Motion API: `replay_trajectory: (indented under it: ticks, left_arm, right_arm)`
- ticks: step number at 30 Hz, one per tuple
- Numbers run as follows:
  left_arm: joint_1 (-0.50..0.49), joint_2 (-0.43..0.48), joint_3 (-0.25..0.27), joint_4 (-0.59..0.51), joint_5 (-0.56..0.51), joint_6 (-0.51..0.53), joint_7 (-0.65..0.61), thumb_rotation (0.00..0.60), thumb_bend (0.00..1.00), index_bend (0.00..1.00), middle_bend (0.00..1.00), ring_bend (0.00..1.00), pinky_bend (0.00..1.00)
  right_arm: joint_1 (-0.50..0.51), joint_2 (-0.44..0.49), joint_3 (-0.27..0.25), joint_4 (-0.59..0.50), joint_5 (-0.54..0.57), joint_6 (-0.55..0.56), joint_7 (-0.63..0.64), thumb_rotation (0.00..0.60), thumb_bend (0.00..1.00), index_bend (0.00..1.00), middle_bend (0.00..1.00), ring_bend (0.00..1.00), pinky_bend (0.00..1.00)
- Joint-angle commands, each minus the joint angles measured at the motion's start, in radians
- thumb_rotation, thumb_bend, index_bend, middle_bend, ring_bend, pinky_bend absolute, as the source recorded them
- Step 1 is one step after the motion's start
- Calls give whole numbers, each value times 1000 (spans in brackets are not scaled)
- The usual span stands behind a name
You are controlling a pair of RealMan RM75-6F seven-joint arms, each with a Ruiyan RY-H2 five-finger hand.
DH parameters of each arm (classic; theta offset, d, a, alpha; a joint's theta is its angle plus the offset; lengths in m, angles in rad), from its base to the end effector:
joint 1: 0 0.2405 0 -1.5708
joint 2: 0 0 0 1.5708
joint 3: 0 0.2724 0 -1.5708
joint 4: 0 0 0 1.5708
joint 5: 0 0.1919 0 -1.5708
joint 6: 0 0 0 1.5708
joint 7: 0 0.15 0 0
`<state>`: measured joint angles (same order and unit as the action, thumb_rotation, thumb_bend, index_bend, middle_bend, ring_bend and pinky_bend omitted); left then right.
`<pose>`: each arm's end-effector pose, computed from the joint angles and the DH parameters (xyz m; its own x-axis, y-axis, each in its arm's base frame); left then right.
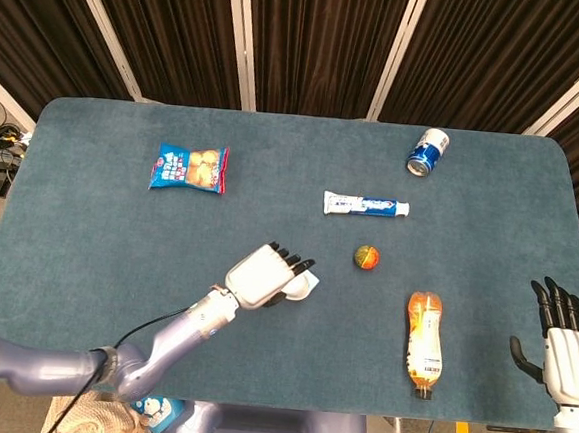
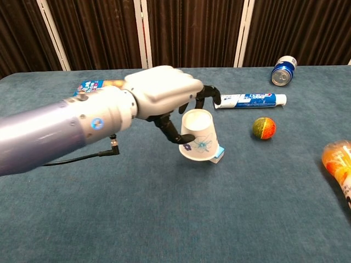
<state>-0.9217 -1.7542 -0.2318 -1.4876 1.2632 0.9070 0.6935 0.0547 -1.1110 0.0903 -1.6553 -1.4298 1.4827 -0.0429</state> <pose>-0.0313 0.3291 -0.0628 0.6256 -0.0005 0.7801 0.5392 -0.7224 -0.4329 -0.3230 -0.1839 0.1910 0.3943 0.0186 0.9188 -0.9164 0.0824 0.3916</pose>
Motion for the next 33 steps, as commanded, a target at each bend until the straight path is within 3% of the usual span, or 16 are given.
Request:
replay_trajectory:
  ticks: [1,14,19,25,30,33]
  left_arm:
    - [-38,-59,-13,69,-22,-9,7,600,330,192,381,419,459]
    - [-103,-175,-14,228,-42,-21,5,600,321,184,351,404,442]
    - [-104,-180,-8,236,-64,-13,35,600,218,98,203,252,283]
    - [-83,-149,-3,177,-88,29,78,600,167,1,45,91,175]
    - [-32,-78,16,54,-101,99,108,600,162,0,17,86,164]
    - [28,-4,52,-50,-81,174,115,600,159,0,9,86,164]
  right_arm:
    - [-1,4,1,-4,4,-3,8,600,385,0,0,0,61]
    - [-1,17,4,-14,9,-10,33,600,386,0,0,0,61]
    - [-1,18,5,-14,13,-11,35,600,386,0,0,0,61]
    - [-1,18,4,-14,14,-11,30,600,386,0,0,0,61]
    - [-2,17,2,-13,13,-13,21,600,386,0,0,0,61]
    - [-2,18,0,-12,15,-15,16,600,385,0,0,0,61]
